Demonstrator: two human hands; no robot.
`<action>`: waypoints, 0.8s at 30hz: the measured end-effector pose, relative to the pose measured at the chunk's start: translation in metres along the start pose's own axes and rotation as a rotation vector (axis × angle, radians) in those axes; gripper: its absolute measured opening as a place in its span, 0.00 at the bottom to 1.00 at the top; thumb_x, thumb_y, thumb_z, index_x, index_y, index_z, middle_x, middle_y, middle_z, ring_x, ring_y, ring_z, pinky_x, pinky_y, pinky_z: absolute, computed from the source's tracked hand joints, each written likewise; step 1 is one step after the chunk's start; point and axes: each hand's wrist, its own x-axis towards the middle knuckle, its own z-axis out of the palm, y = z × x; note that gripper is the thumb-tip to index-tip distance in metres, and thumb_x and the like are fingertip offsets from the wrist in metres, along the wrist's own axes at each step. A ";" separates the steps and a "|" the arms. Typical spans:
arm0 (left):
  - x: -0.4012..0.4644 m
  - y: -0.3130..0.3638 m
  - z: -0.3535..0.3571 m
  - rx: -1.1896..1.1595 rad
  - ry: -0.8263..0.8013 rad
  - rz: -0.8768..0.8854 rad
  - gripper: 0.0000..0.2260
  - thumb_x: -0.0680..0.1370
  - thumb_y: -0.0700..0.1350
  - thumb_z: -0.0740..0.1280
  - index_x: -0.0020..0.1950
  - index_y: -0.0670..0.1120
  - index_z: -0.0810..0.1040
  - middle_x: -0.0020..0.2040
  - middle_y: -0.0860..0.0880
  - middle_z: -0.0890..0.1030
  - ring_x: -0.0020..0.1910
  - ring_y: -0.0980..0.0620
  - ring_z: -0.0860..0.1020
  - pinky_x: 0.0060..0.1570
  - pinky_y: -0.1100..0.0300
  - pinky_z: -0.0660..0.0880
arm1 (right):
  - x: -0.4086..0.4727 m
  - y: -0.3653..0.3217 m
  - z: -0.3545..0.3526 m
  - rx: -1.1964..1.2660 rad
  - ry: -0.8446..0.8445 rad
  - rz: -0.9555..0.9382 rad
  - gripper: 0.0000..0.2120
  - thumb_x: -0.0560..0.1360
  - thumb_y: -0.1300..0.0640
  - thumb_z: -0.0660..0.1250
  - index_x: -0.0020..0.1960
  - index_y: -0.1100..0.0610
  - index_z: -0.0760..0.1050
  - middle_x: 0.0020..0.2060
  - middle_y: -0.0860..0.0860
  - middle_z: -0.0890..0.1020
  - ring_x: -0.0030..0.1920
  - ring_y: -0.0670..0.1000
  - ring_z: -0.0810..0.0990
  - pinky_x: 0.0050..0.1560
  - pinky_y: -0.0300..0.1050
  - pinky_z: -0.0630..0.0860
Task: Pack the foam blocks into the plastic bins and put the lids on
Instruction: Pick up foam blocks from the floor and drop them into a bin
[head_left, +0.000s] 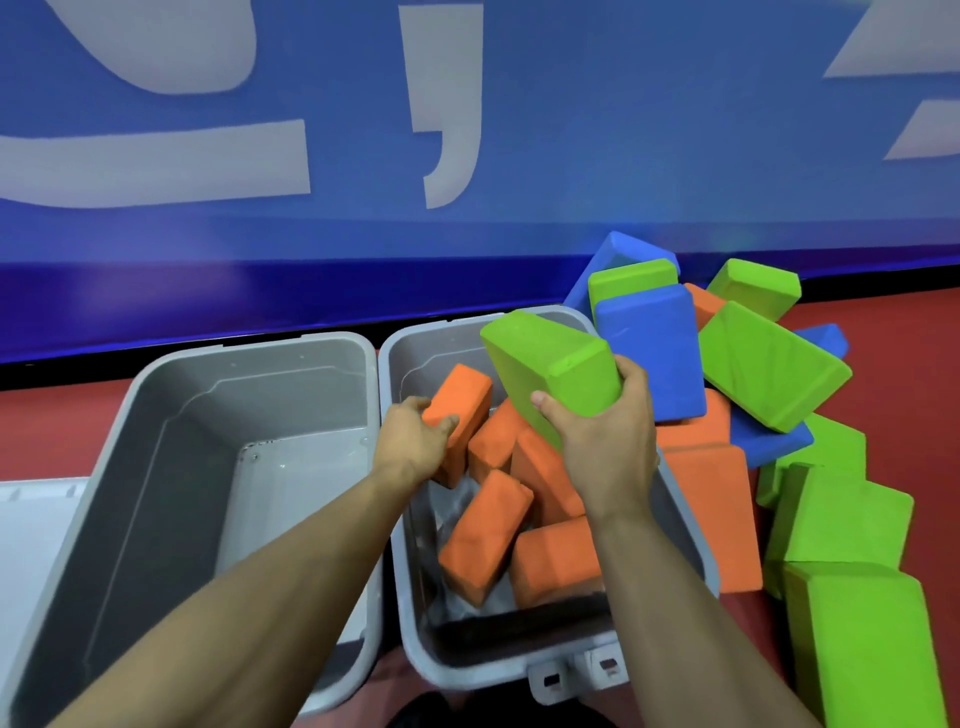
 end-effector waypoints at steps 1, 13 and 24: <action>-0.006 -0.004 0.000 -0.032 -0.006 -0.024 0.27 0.79 0.51 0.71 0.74 0.41 0.71 0.72 0.43 0.74 0.69 0.44 0.74 0.64 0.57 0.69 | -0.002 -0.002 -0.002 -0.013 -0.005 0.020 0.39 0.62 0.40 0.81 0.68 0.47 0.68 0.62 0.46 0.78 0.63 0.53 0.76 0.63 0.64 0.71; -0.062 0.006 -0.030 -0.375 0.016 -0.086 0.29 0.76 0.55 0.73 0.72 0.42 0.72 0.67 0.47 0.77 0.63 0.47 0.77 0.68 0.48 0.72 | -0.024 -0.002 -0.016 -0.075 -0.196 0.002 0.40 0.61 0.44 0.83 0.66 0.54 0.69 0.61 0.53 0.78 0.60 0.57 0.78 0.60 0.56 0.76; -0.119 -0.010 -0.030 -0.441 -0.025 -0.131 0.27 0.71 0.60 0.73 0.63 0.43 0.78 0.59 0.44 0.83 0.57 0.44 0.82 0.64 0.43 0.76 | -0.039 0.003 -0.072 -0.308 -0.220 -0.176 0.43 0.61 0.41 0.82 0.71 0.50 0.70 0.63 0.51 0.77 0.65 0.55 0.75 0.65 0.56 0.72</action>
